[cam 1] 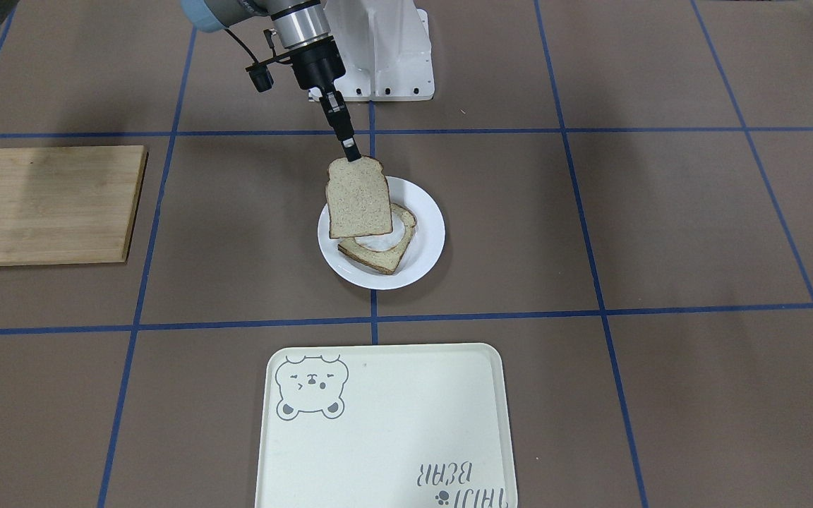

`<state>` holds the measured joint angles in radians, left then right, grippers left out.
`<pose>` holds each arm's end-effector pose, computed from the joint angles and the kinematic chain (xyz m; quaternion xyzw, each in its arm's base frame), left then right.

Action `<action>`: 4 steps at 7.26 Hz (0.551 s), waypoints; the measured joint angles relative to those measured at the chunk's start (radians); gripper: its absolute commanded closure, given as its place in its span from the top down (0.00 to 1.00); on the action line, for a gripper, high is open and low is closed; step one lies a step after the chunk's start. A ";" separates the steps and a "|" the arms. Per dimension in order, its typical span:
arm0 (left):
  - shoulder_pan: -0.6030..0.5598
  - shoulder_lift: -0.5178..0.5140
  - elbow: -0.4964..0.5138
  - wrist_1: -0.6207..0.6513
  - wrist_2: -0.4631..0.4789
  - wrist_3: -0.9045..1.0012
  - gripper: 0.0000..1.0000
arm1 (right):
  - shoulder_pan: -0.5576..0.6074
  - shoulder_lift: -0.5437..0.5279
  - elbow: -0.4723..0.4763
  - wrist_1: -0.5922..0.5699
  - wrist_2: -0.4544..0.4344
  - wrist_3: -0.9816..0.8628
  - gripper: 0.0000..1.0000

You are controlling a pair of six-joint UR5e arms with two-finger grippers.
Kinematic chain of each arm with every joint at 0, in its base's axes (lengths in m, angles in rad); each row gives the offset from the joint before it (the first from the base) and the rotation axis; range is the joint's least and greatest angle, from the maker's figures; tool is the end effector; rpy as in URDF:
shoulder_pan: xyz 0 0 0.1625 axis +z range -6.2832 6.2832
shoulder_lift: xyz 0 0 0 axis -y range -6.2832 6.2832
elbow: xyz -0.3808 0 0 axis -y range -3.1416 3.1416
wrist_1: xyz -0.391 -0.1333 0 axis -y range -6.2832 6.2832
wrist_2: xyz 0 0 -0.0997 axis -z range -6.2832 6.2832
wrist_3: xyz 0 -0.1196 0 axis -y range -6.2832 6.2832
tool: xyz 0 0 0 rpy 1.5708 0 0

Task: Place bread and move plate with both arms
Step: 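Carry the bread slice with the right gripper over the egg toast plate, then lower the bread slice onto the egg toast and open the right gripper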

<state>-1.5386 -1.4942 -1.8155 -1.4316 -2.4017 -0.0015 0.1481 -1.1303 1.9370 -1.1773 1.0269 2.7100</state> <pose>-0.0302 -0.4595 0.5545 0.0064 0.4037 0.0199 0.9146 -0.5294 -0.2763 0.1688 -0.0637 -0.5839 0.5984 0.5449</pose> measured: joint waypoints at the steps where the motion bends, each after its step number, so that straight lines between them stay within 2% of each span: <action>1: 0.000 0.000 -0.003 0.000 0.000 0.000 0.98 | -0.005 0.007 -0.007 -0.010 -0.027 0.039 0.00; 4: 0.000 0.001 -0.017 0.002 0.001 -0.002 0.98 | -0.005 0.059 -0.076 -0.022 -0.085 0.104 0.00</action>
<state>-1.5386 -1.4928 -1.8324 -1.4299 -2.4009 -0.0040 0.1434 -1.0710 1.8613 -1.1993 0.9421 2.8145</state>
